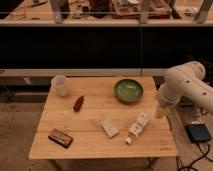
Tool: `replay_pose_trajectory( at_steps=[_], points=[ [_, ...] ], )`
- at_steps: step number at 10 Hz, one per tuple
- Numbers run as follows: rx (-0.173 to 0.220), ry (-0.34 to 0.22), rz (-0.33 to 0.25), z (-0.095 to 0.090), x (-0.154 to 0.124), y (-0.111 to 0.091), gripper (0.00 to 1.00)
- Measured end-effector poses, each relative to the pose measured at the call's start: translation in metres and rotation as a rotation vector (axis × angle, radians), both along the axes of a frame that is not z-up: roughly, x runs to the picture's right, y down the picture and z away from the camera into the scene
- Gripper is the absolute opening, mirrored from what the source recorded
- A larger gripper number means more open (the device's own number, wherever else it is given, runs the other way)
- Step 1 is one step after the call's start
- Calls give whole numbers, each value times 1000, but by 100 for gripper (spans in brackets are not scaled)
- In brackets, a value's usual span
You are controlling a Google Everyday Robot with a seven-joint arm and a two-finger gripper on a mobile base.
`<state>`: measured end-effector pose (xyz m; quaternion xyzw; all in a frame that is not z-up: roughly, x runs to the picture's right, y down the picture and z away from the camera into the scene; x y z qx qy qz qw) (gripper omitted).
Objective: Place the white sponge in the ceramic cup
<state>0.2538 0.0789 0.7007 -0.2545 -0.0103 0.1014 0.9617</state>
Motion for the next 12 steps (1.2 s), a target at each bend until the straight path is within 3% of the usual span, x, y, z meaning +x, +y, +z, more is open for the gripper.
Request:
replay_pose_trajectory(
  at_steps=[7,8,10,12],
  points=[
    [-2,-15,24,1,-6,0,65],
    [-5,-51,51,-1,-17,4,63],
    [-48,-197,177,-9,-65,33,46],
    [-94,-297,271,-14,-91,58,47]
  ],
)
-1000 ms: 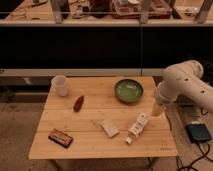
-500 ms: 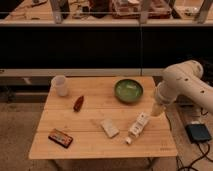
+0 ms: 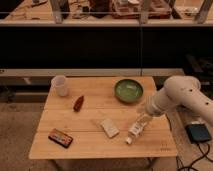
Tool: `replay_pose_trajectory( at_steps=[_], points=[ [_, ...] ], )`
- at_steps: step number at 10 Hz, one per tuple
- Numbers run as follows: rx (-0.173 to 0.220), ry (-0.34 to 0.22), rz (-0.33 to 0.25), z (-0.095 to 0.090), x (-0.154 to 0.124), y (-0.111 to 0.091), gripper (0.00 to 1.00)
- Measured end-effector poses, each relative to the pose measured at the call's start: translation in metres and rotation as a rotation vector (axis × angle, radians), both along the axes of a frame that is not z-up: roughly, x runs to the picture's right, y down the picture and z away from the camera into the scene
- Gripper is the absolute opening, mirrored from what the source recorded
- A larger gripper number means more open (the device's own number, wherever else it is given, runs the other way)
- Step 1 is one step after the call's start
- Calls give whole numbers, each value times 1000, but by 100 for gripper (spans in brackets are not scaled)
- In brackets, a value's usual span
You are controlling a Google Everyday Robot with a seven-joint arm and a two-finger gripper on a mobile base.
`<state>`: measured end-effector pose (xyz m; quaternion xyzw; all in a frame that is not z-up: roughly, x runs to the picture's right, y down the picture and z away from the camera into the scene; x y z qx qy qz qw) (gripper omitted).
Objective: Place the white sponge in the ceramic cup
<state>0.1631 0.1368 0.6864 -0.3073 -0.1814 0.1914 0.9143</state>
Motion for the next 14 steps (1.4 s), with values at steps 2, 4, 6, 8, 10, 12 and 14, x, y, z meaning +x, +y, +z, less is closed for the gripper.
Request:
replay_pose_trajectory(
  at_steps=[2,4,6,8,10,12,14],
  points=[
    [-7,-70,52,4,-17,25,65],
    [34,-116,71,18,-39,46,80],
    [56,-128,80,31,-54,62,80],
    [48,-121,91,46,-76,80,80],
    [52,-106,111,60,-93,86,80],
    [80,-73,141,79,-106,79,80],
    [94,-43,174,97,-117,74,80]
  ],
)
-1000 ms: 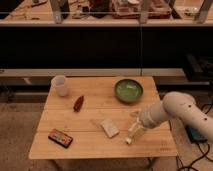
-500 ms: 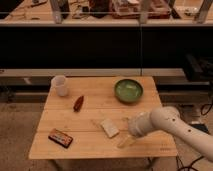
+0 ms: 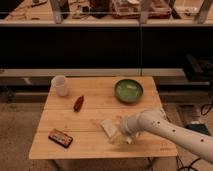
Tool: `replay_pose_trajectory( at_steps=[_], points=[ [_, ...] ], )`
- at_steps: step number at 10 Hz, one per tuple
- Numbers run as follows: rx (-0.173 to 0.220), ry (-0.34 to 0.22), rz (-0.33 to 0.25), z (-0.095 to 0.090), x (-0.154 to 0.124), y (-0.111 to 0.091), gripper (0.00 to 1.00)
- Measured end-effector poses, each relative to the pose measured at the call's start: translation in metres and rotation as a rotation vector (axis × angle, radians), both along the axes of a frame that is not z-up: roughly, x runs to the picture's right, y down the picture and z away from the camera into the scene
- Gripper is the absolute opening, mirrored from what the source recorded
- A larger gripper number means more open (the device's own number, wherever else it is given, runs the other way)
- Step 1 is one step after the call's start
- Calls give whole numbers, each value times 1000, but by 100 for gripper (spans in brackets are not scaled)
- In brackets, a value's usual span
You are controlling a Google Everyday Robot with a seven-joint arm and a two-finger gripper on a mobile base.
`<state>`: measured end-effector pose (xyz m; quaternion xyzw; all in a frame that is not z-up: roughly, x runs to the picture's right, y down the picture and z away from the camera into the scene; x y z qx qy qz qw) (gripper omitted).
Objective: Place the white sponge in the ceramic cup
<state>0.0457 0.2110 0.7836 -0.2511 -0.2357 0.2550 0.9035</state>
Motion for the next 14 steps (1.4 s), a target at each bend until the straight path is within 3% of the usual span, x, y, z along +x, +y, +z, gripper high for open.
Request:
replay_pose_trajectory(
  at_steps=[6,10,12,14],
  points=[
    [-4,-1,9,5,-5,1,80],
    [66,-40,75,3,-3,-15,80],
    [93,-27,90,13,4,-16,80],
    [94,8,96,29,15,-9,80]
  ],
)
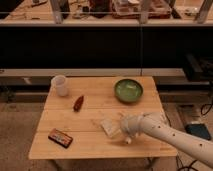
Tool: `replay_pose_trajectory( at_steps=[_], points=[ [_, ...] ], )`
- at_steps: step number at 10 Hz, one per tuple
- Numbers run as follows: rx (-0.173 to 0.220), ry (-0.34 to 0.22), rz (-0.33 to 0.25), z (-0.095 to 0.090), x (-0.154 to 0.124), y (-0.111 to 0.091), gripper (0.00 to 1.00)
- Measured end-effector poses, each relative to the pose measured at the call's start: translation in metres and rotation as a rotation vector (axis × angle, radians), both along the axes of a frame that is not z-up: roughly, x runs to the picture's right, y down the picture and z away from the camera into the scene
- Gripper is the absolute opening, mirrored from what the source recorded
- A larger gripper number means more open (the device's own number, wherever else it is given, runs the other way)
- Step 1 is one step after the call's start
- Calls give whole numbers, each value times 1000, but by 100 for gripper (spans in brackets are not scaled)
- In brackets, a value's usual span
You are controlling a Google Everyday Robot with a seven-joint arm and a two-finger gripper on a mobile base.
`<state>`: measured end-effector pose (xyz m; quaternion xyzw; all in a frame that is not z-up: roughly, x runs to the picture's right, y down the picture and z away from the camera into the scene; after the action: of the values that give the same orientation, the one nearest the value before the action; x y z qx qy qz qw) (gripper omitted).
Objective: Place the white sponge in the ceramic cup
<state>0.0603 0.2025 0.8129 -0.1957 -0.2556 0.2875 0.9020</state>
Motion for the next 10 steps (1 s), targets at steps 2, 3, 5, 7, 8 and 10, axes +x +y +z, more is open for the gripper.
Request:
replay_pose_trajectory(
  at_steps=[2,3,5,7,8,10],
  points=[
    [-11,6,0,11,-4,7,80],
    [-21,1,0,16,-10,12,80],
    [-35,-5,-8,21,-20,19,80],
    [-55,5,-19,29,-29,24,68],
    [-69,14,-11,32,-30,25,58],
    [-81,17,-8,34,-40,24,37]
  ],
)
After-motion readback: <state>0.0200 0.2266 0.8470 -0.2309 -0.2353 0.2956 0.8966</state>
